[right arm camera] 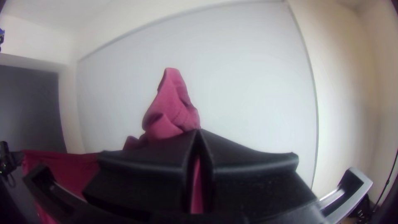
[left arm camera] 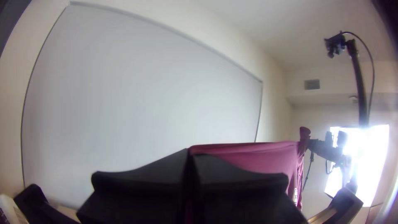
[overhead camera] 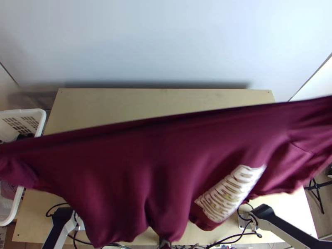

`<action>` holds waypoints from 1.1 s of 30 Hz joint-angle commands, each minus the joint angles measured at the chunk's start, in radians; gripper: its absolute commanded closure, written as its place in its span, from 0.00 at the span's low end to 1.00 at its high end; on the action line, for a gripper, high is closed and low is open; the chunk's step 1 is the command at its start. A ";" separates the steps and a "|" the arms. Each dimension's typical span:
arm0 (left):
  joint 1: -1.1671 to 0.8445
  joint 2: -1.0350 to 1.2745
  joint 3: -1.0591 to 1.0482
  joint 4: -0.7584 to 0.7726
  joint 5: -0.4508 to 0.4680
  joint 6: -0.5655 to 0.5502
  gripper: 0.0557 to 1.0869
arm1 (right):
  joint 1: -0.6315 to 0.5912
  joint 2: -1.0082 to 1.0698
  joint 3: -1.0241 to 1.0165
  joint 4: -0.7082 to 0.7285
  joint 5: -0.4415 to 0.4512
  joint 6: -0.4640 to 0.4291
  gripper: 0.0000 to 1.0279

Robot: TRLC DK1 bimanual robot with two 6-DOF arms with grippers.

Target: Fold the t-shirt

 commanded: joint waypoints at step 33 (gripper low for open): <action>-0.155 1.117 -0.517 1.067 -0.211 0.271 0.96 | -0.219 0.855 -0.754 0.933 -0.162 -0.129 0.96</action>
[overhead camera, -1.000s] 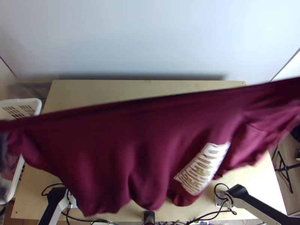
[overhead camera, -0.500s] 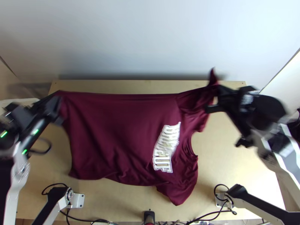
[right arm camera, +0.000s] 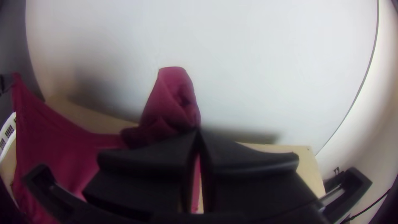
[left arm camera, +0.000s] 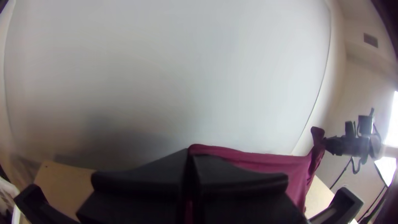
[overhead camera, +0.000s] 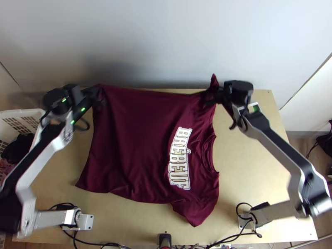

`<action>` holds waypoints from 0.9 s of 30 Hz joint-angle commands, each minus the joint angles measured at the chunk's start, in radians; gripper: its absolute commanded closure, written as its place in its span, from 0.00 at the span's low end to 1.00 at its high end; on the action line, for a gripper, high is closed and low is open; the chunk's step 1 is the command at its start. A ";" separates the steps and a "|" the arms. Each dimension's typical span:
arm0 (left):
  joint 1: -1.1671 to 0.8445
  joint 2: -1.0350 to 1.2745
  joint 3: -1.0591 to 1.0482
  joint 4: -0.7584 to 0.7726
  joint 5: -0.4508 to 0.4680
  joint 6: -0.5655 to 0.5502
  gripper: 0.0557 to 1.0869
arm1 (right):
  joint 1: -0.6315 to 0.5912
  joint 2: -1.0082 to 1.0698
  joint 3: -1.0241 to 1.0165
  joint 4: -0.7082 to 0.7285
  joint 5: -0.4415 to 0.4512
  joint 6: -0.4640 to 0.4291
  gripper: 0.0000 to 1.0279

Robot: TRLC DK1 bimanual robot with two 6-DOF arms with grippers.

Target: Fold the t-shirt

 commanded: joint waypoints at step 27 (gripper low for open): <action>0.061 0.617 0.402 0.008 -0.118 0.213 0.96 | -0.056 0.427 0.366 0.062 -0.028 -0.002 0.96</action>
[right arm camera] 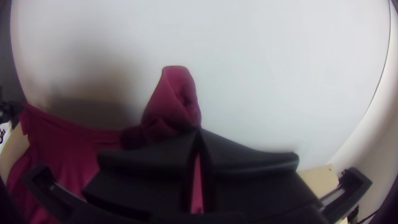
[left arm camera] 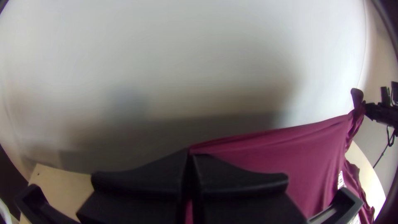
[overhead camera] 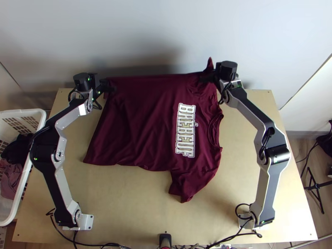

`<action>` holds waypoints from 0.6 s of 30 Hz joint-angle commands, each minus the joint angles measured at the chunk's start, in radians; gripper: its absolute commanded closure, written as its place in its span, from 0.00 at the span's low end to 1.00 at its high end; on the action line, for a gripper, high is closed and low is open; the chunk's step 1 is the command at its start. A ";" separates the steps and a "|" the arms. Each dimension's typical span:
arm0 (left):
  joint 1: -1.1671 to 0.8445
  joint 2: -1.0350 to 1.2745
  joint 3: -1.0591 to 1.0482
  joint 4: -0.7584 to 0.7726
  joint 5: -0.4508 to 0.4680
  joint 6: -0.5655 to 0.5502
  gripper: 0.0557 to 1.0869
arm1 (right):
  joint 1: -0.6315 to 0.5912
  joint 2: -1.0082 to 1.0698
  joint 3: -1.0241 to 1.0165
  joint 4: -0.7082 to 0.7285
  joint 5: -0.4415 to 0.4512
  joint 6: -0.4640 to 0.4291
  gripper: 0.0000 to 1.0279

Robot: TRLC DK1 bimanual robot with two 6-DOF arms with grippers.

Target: Fold the t-shirt

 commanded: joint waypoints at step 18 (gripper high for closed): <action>-0.019 -0.386 -0.513 -0.035 0.117 0.397 0.96 | 0.095 -0.573 -0.693 -0.034 0.001 -0.019 0.96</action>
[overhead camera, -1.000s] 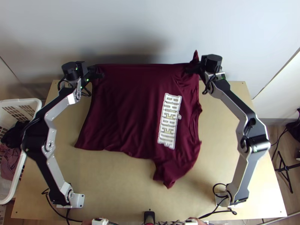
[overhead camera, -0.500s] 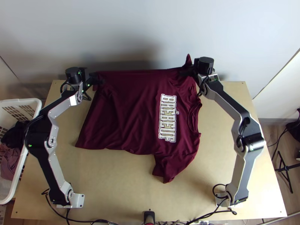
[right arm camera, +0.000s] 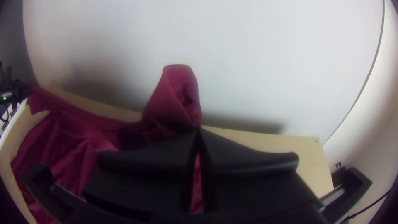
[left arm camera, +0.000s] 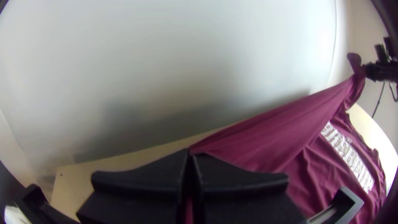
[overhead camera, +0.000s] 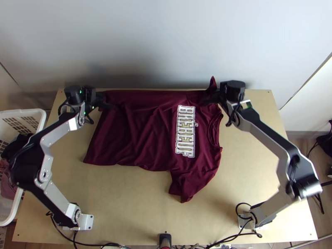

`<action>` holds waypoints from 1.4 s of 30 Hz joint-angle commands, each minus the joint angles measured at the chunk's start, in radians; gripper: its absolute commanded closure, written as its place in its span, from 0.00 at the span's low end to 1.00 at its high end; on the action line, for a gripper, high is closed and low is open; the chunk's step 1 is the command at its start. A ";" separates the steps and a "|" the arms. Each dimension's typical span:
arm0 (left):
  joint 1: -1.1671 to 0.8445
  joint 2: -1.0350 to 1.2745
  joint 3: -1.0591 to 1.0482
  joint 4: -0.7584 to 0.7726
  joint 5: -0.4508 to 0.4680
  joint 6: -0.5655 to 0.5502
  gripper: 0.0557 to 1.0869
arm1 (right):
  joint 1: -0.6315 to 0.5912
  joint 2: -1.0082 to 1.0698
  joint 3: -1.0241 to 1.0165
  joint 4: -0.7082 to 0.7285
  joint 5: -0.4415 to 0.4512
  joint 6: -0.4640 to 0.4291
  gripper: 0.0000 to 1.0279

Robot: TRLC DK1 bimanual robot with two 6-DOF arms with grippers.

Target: Fold the t-shirt

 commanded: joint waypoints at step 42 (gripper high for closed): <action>0.307 -0.741 -0.516 -0.728 0.243 0.559 0.05 | 0.304 -0.698 -0.379 -0.680 -0.111 0.119 0.05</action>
